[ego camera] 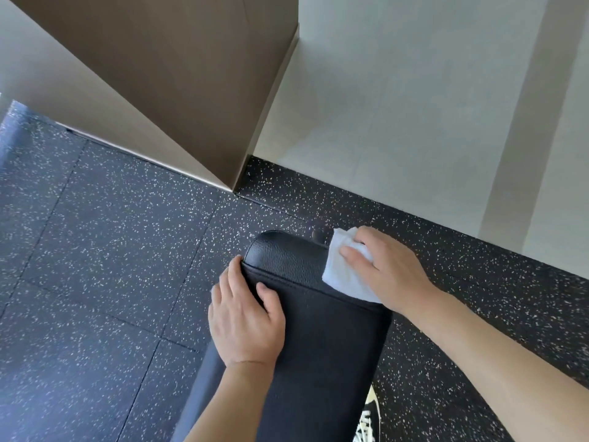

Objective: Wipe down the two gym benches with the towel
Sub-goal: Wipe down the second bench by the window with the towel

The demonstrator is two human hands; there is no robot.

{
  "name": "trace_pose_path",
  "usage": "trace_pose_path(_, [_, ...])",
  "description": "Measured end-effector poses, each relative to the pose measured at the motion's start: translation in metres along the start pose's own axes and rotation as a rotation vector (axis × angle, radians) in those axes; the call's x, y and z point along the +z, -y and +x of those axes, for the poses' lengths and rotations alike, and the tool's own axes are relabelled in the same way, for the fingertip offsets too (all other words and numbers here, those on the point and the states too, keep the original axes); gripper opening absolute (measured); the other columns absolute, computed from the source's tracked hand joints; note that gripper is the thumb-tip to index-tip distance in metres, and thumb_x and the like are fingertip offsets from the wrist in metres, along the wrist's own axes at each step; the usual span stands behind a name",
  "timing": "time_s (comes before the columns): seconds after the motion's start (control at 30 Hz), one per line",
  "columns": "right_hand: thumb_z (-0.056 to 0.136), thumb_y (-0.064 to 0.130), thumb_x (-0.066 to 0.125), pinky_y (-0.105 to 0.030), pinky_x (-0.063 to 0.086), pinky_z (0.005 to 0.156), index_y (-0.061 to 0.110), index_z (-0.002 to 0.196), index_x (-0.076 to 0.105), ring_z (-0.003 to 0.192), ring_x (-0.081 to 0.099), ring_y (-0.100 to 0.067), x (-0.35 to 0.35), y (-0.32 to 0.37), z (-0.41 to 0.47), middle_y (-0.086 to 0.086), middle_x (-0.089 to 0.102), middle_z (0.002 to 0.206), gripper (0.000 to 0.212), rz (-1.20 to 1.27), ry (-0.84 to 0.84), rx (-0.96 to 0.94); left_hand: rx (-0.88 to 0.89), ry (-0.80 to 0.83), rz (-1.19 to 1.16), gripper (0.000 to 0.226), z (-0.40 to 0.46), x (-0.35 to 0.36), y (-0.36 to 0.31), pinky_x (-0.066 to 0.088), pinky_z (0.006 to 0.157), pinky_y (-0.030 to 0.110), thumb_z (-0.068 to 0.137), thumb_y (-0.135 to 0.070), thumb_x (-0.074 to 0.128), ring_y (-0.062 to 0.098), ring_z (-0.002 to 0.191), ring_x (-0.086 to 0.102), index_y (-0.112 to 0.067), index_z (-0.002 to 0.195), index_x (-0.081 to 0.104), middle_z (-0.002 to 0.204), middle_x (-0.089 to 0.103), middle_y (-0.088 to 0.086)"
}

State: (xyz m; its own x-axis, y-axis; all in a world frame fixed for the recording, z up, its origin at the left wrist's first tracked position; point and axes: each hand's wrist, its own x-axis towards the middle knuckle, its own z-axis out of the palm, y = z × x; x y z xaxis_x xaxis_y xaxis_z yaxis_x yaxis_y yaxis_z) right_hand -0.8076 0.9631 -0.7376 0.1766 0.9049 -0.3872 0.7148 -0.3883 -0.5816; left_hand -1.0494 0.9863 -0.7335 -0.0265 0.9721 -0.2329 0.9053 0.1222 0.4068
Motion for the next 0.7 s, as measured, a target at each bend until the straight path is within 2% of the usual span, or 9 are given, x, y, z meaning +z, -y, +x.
trace_pose_path(0.07, [0.097,0.064,0.038,-0.038,0.046,0.077,0.040,0.094,0.046,0.092,0.057,-0.013,0.008,0.023,0.029,0.017,0.060,0.099,0.025,-0.026,0.063,-0.034,-0.005,0.016,-0.002,0.065,0.002,-0.002,-0.002,0.049,0.095,0.051,0.092,-0.036,0.038,0.038,0.118,0.059,-0.004,0.147,0.051,0.136,0.063,0.013])
trace_pose_path(0.17, [0.097,0.065,0.039,-0.039,0.049,0.081,0.033,0.101,0.057,0.096,0.061,-0.016,0.028,0.069,0.073,0.012,0.066,0.103,0.037,-0.011,0.112,-0.131,0.008,0.036,0.016,0.063,0.004,-0.001,-0.001,0.050,0.089,0.049,0.091,-0.035,0.039,0.038,0.110,0.058,-0.002,0.143,0.053,0.129,0.063,0.014])
trace_pose_path(0.23, [0.098,0.064,0.044,-0.039,0.049,0.086,0.028,0.109,0.065,0.104,0.061,-0.016,0.044,0.100,0.098,0.011,0.067,0.109,0.043,-0.057,0.148,-0.219,0.010,0.041,0.047,0.054,0.005,0.000,0.003,0.049,0.083,0.049,0.090,-0.034,0.040,0.039,0.102,0.057,-0.003,0.131,0.055,0.118,0.062,0.014])
trace_pose_path(0.3, [0.097,0.061,0.046,-0.038,0.046,0.079,0.026,0.095,0.065,0.099,0.060,-0.019,0.059,0.126,0.114,0.009,0.064,0.097,0.041,-0.210,0.214,-0.325,0.009,0.031,0.061,0.039,0.005,0.000,0.003,0.047,0.077,0.048,0.088,-0.034,0.042,0.038,0.093,0.054,-0.010,0.117,0.051,0.106,0.058,0.013])
trace_pose_path(0.37, [0.096,0.057,0.047,-0.037,0.040,0.071,0.026,0.080,0.059,0.090,0.061,-0.022,0.067,0.137,0.122,0.009,0.061,0.086,0.037,-0.317,0.283,-0.365,0.027,0.013,0.058,0.038,0.006,0.002,0.005,0.045,0.076,0.046,0.087,-0.034,0.043,0.036,0.090,0.051,-0.012,0.117,0.048,0.104,0.056,0.012])
trace_pose_path(0.43, [0.095,0.059,0.048,-0.037,0.041,0.072,0.028,0.082,0.062,0.087,0.060,-0.019,0.064,0.132,0.122,0.010,0.060,0.086,0.036,-0.242,0.317,-0.335,0.042,0.006,0.065,0.038,0.006,0.004,0.007,0.043,0.077,0.047,0.086,-0.034,0.044,0.036,0.090,0.050,-0.011,0.117,0.048,0.104,0.056,0.012])
trace_pose_path(0.5, [0.097,0.060,0.050,-0.034,0.039,0.073,0.035,0.092,0.063,0.088,0.057,-0.009,0.051,0.116,0.112,0.017,0.063,0.092,0.029,-0.028,0.300,-0.270,0.046,0.014,0.064,0.040,0.006,0.005,0.008,0.044,0.079,0.048,0.087,-0.034,0.043,0.038,0.094,0.053,-0.008,0.117,0.052,0.108,0.057,0.013])
trace_pose_path(0.6, [0.101,0.059,0.049,-0.026,0.037,0.064,0.042,0.098,0.059,0.071,0.053,0.005,0.026,0.070,0.081,0.035,0.059,0.078,0.020,0.185,0.238,-0.092,0.036,0.035,0.015,0.060,0.008,0.004,0.006,0.045,0.090,0.047,0.087,-0.034,0.042,0.036,0.108,0.056,-0.004,0.138,0.054,0.125,0.060,0.012])
trace_pose_path(0.7, [0.102,0.061,0.046,-0.028,0.034,0.059,0.037,0.087,0.053,0.066,0.052,0.001,0.005,0.016,0.035,0.025,0.057,0.074,0.029,0.183,0.184,0.005,0.026,0.043,-0.007,0.064,0.009,0.002,0.002,0.044,0.092,0.047,0.087,-0.033,0.042,0.037,0.110,0.057,-0.005,0.144,0.050,0.130,0.060,0.012])
